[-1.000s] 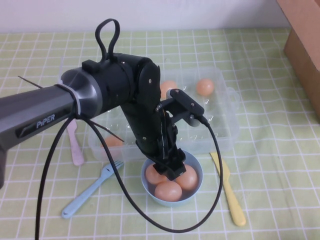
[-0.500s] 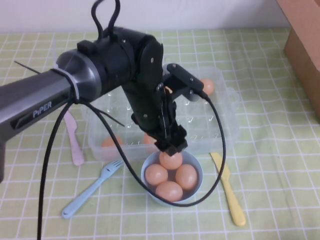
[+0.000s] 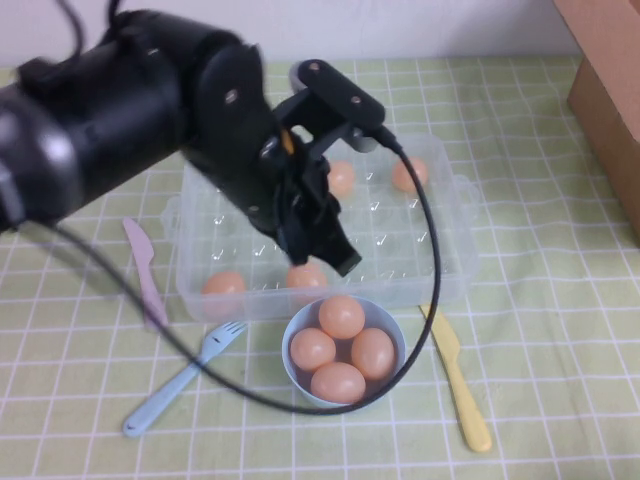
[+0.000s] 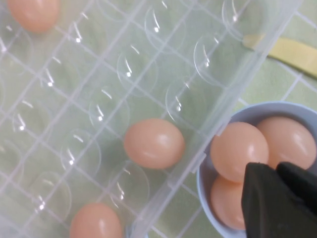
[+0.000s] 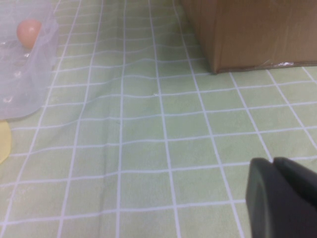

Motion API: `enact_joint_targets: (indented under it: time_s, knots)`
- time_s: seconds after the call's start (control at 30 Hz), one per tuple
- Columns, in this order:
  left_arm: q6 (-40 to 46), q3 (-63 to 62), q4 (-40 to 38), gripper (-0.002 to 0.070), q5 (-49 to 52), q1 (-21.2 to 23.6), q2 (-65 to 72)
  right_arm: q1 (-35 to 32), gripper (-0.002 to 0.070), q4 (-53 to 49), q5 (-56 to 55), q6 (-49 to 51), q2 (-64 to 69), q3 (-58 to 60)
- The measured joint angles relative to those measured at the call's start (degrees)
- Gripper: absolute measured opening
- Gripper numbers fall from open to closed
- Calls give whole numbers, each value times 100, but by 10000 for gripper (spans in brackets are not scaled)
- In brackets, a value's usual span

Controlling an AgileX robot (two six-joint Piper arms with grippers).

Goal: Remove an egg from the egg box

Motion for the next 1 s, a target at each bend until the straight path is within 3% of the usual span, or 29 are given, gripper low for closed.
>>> enact_joint_targets:
  time_s: [0.5, 1.0]
  knots:
    - [-1558, 3827, 429, -1, -2386, 0, -3870, 0, -18, 0, 0, 0, 0, 0]
    - [-2148, 5163, 418, -1, -1710, 0, -6292, 0, -18, 0, 0, 0, 0, 0]
